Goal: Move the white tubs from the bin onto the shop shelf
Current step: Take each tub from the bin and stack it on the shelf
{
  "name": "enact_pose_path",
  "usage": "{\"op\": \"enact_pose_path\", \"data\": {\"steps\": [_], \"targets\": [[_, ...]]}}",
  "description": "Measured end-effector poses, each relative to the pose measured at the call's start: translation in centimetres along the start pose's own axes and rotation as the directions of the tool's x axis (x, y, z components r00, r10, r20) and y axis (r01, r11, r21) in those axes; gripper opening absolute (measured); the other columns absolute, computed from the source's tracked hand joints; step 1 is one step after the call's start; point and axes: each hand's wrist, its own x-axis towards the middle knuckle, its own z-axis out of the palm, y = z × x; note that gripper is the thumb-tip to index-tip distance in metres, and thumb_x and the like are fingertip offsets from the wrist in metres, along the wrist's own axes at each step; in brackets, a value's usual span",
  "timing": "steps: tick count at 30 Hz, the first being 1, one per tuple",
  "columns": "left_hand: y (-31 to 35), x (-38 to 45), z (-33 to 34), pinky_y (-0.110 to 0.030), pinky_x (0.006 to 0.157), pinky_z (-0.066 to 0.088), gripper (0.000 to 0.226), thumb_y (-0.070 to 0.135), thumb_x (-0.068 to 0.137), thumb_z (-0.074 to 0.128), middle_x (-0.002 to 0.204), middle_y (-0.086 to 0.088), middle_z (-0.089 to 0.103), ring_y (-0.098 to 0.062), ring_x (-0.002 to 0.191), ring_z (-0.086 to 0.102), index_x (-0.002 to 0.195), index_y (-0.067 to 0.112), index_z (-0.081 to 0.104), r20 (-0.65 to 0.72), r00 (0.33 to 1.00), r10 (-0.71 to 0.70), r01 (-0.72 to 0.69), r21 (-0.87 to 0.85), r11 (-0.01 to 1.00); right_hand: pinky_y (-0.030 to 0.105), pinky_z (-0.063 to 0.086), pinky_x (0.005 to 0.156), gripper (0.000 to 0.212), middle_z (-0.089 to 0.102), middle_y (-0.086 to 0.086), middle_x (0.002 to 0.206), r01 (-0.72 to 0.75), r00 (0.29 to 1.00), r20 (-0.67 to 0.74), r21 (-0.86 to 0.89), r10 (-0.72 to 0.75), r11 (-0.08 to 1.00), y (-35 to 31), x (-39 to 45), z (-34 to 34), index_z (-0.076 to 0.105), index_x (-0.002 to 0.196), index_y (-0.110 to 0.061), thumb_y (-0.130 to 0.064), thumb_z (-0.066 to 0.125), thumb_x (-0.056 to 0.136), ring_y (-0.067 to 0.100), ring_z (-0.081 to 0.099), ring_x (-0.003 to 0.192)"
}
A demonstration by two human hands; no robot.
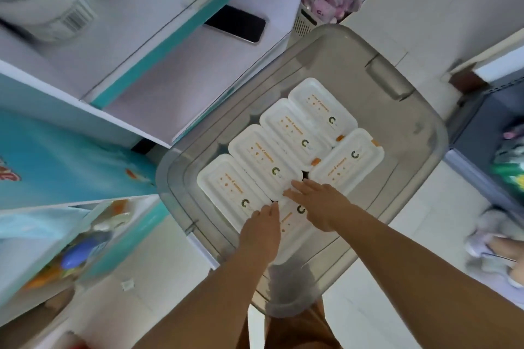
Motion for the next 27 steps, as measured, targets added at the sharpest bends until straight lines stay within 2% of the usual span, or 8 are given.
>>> {"op": "enact_pose_path", "data": {"steps": [6, 12, 15, 20, 22, 24, 25, 27], "targets": [[1.2, 0.2, 0.8, -0.033, 0.094, 0.041, 0.054, 0.006, 0.089, 0.051, 0.131, -0.01, 0.043, -0.024, 0.119, 0.042, 0.14, 0.011, 0.034, -0.094, 0.975, -0.201, 0.191, -0.106, 0.976, 0.041, 0.012, 0.117, 0.077, -0.009, -0.006, 0.16, 0.106, 0.994, 0.019, 0.026, -0.106, 0.994, 2.4, -0.3, -0.4, 0.0, 0.15, -0.035, -0.006, 0.044, 0.093, 0.02, 0.002, 0.147], [1.5, 0.7, 0.9, -0.033, 0.088, 0.048, 0.038, 0.004, 0.089, 0.051, 0.114, -0.007, 0.058, -0.023, 0.107, 0.053, 0.126, 0.013, 0.052, -0.158, 0.935, -0.317, 0.293, -0.16, 0.943, 0.038, 0.033, 0.11, 0.085, -0.012, -0.008, 0.16, 0.134, 0.989, 0.04, 0.146, -0.141, 0.98, 4.2, -0.9, 0.0, 0.0, 0.15, -0.035, 0.004, 0.044, 0.089, 0.023, 0.014, 0.145], [2.0, 0.3, 0.7, -0.031, 0.085, 0.047, 0.033, 0.003, 0.088, 0.052, 0.112, -0.008, 0.058, -0.022, 0.104, 0.053, 0.121, 0.01, 0.053, -0.164, 0.924, -0.345, 0.319, -0.165, 0.933, 0.037, 0.032, 0.11, 0.086, -0.013, -0.01, 0.159, 0.139, 0.987, 0.049, 0.203, -0.151, 0.969, 4.5, -1.1, 0.1, -0.001, 0.151, -0.034, 0.006, 0.044, 0.09, 0.022, 0.015, 0.145], [3.0, -0.7, 0.4, -0.029, 0.082, 0.048, 0.039, 0.004, 0.088, 0.052, 0.116, -0.011, 0.052, -0.022, 0.102, 0.055, 0.126, 0.006, 0.044, -0.196, 0.907, -0.372, 0.332, -0.211, 0.92, 0.033, 0.033, 0.108, 0.082, -0.01, -0.012, 0.159, 0.128, 0.989, 0.026, 0.308, -0.143, 0.943, 4.6, -1.3, -0.4, -0.003, 0.152, -0.029, 0.005, 0.041, 0.092, 0.02, 0.026, 0.142], [3.4, -1.4, -0.1, -0.03, 0.081, 0.05, 0.04, 0.004, 0.087, 0.053, 0.115, -0.01, 0.051, -0.022, 0.101, 0.055, 0.126, 0.007, 0.044, -0.216, 0.901, -0.375, 0.326, -0.232, 0.917, 0.034, 0.03, 0.11, 0.077, -0.002, -0.01, 0.16, 0.104, 0.994, -0.017, 0.346, -0.104, 0.933, 4.7, -1.4, -0.8, -0.002, 0.152, -0.026, 0.003, 0.04, 0.094, 0.021, 0.027, 0.142], [3.9, -2.4, -0.5, -0.03, 0.08, 0.05, 0.04, 0.004, 0.087, 0.052, 0.116, -0.008, 0.051, -0.022, 0.102, 0.055, 0.127, 0.009, 0.044, -0.246, 0.89, -0.385, 0.324, -0.255, 0.911, 0.035, 0.032, 0.108, 0.072, 0.016, -0.001, 0.159, 0.067, 0.997, -0.067, 0.377, -0.045, 0.924, 4.7, -1.6, -1.2, 0.003, 0.152, -0.025, -0.003, 0.041, 0.095, 0.024, 0.033, 0.139], [4.1, -2.9, -0.7, -0.03, 0.08, 0.049, 0.04, 0.005, 0.088, 0.052, 0.117, -0.007, 0.051, -0.021, 0.103, 0.054, 0.127, 0.01, 0.044, -0.263, 0.882, -0.391, 0.323, -0.266, 0.908, 0.035, 0.037, 0.102, 0.068, 0.029, 0.005, 0.153, 0.055, 0.996, -0.086, 0.389, -0.023, 0.92, 4.7, -1.8, -1.4, 0.007, 0.152, -0.024, -0.006, 0.041, 0.096, 0.026, 0.04, 0.133], [4.5, -4.0, -1.0, -0.029, 0.083, 0.049, 0.039, 0.009, 0.09, 0.052, 0.118, -0.005, 0.05, -0.019, 0.104, 0.053, 0.127, 0.013, 0.043, -0.306, 0.862, -0.403, 0.319, -0.29, 0.902, 0.032, 0.044, 0.085, 0.058, 0.053, 0.01, 0.128, 0.051, 0.993, -0.121, 0.416, 0.0, 0.908, 4.7, -2.4, -1.8, 0.019, 0.15, -0.02, -0.012, 0.041, 0.097, 0.026, 0.054, 0.112]]}}
